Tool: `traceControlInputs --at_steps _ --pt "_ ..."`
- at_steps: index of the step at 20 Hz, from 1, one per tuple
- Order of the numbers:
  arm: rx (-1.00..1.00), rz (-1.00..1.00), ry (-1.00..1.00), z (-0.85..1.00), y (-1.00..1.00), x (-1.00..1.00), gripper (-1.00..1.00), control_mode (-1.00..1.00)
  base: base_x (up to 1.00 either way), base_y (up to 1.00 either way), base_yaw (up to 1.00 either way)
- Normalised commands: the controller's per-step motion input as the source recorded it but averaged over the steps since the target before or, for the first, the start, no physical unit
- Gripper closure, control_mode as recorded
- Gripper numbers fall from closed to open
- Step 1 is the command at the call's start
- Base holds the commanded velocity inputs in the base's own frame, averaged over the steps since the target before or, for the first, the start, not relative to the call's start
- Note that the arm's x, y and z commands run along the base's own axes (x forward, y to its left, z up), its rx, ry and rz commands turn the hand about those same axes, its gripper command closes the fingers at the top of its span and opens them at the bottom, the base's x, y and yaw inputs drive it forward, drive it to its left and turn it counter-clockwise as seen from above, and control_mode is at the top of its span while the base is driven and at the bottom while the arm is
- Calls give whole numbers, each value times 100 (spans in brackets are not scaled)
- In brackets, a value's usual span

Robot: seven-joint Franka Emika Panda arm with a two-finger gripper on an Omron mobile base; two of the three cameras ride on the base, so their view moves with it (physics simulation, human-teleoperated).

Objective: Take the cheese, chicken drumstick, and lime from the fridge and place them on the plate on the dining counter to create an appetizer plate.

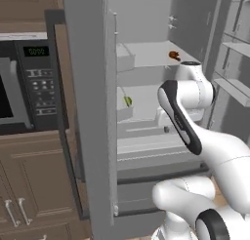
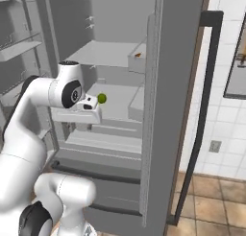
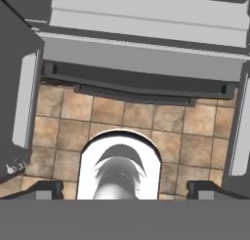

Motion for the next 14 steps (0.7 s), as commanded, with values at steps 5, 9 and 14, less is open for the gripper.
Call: traceControlInputs --at_steps 5,9,14 --pt "0 0 0 0 0 0 -100 100 47 -24 0" --pt "0 0 0 0 0 0 -100 100 29 -27 0" --pt "0 0 0 0 0 0 -100 100 20 -16 -6"
